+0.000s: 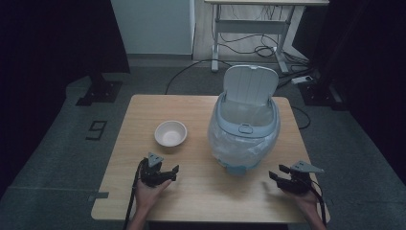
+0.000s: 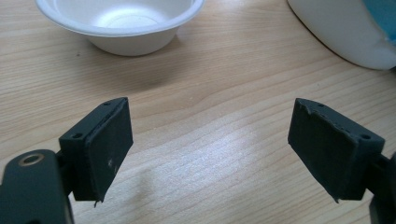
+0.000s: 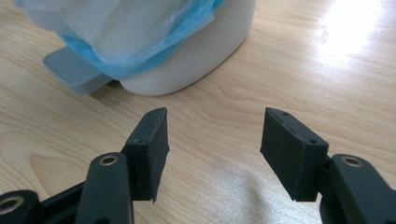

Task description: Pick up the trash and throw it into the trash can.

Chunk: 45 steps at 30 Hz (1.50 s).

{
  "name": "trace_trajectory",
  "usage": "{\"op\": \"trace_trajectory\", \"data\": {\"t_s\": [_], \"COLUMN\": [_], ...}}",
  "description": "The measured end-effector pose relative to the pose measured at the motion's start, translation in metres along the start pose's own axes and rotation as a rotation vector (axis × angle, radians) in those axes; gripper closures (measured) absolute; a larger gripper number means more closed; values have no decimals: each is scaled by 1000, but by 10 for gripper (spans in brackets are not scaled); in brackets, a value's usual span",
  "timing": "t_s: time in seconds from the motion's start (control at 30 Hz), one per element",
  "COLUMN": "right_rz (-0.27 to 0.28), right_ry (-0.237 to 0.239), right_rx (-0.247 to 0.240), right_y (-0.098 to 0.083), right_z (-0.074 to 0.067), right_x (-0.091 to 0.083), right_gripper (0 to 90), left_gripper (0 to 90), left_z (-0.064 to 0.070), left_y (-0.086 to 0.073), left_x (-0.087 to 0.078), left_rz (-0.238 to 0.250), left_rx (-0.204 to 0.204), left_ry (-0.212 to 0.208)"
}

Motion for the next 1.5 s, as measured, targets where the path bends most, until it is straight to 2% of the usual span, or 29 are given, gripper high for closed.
{"op": "trace_trajectory", "data": {"t_s": [0.13,0.5,0.6,0.8,1.0,1.2,1.33,1.5], "right_rz": [-18,-56,-65,-96,-91,-94,-100,-104], "right_ry": [-2,0,0,-17,-32,-40,-42,-51], "right_rx": [-11,-8,10,-5,-14,-13,-14,-33], "right_y": [-2,-7,-9,-13,-14,-14,-14,-14], "right_z": [-1,1,2,1,1,1,1,0], "right_x": [2,7,10,14,13,13,13,14], "right_gripper": [410,408,409,407,409,409,409,408], "left_gripper": [132,133,136,137,145,149,151,151], "left_z": [-3,-5,-7,-11,-21,-33,-38,-43], "left_y": [5,24,29,42,51,56,57,58], "left_x": [-1,-4,-3,1,6,13,15,17], "left_rz": [11,51,55,52,37,31,25,19], "left_rx": [-25,-46,-53,-46,-40,-61,-60,-68], "left_ry": [-10,-7,-11,-11,3,13,21,28]}}
Point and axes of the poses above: each handheld gripper's, and its own axes: x roughly forward along the jaws, y roughly out of its top, z roughly to its right, the point moved 3 cm from there along x, roughly forward along the jaws, and after that the axes turned 3 degrees about z, right-handed, at the moved point
